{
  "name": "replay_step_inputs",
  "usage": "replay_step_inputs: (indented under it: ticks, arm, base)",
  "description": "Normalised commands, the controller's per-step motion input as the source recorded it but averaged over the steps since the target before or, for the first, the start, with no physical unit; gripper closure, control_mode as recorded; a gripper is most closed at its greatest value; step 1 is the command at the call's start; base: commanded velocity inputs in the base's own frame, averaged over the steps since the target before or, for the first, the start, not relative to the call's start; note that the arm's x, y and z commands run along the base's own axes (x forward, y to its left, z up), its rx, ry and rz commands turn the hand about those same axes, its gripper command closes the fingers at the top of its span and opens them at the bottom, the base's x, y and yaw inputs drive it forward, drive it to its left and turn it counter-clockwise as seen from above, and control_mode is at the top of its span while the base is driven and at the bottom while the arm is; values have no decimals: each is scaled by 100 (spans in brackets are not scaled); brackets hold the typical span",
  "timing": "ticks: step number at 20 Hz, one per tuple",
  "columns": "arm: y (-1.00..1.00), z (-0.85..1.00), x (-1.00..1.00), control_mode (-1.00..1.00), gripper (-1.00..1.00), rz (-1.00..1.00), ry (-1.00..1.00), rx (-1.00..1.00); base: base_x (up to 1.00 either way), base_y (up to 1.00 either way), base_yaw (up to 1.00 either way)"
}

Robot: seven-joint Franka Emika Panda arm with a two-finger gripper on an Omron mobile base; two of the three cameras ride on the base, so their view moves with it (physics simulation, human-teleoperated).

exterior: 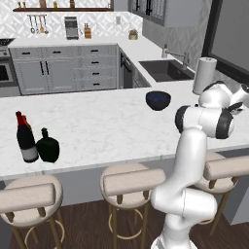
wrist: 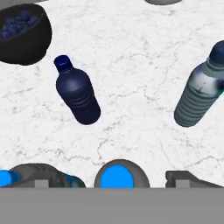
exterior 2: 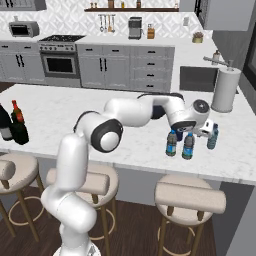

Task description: Move the plastic bottles in the middle to the plastics group, and the glass bottles in the middle to the glass group.

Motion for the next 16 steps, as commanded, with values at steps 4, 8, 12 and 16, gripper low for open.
replay_step_inputs:
  ticks: [4,8,12,16]
  arm:
    - [3,91,-7,-100,-100,0,-6,0]
    - [24,79,-53,-100,-100,-7,0,-3]
    - [53,40,-66,-100,-100,-17,3,-3]
    - [80,1,-61,-100,-100,-16,0,-19]
  base:
    - [0,0,0]
    - [0,0,0]
    - [0,0,0]
    - [0,0,0]
